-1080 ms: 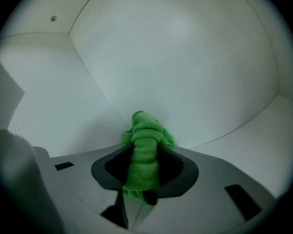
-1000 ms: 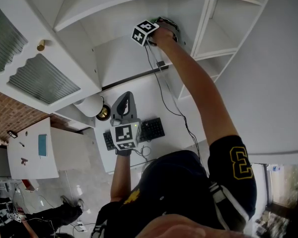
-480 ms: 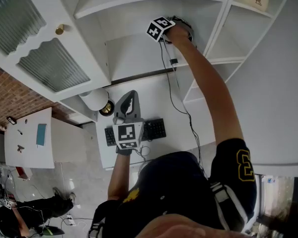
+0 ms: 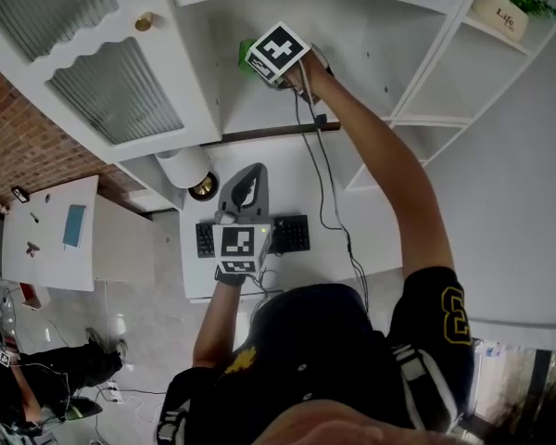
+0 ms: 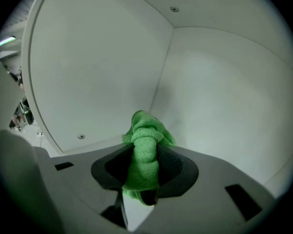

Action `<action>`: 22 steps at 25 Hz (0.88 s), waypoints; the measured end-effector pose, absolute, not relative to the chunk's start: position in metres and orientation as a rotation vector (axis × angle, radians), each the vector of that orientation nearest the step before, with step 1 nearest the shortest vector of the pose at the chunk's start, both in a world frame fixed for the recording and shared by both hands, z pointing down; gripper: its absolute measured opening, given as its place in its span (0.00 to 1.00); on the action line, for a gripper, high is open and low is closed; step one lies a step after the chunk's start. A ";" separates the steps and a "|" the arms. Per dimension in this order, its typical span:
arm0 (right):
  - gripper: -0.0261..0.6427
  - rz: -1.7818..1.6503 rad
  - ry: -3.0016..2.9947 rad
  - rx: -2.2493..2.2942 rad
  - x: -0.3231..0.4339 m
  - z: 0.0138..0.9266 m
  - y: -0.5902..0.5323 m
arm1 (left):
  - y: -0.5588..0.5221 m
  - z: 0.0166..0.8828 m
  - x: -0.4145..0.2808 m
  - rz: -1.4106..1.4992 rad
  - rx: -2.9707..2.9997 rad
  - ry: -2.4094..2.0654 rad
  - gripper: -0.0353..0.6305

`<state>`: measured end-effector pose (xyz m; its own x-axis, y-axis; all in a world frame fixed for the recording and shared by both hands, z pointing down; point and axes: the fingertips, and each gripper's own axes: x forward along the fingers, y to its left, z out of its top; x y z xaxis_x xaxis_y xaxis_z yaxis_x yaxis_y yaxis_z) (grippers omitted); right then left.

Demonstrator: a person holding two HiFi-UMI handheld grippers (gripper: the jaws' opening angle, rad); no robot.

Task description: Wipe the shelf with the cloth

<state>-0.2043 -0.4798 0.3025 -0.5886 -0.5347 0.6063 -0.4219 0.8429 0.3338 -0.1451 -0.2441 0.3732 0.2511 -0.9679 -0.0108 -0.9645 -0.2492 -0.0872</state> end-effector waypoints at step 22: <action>0.23 -0.047 -2.282 0.526 -0.264 0.355 -0.452 | -0.252 0.385 -0.131 -0.051 -2.482 1.860 0.08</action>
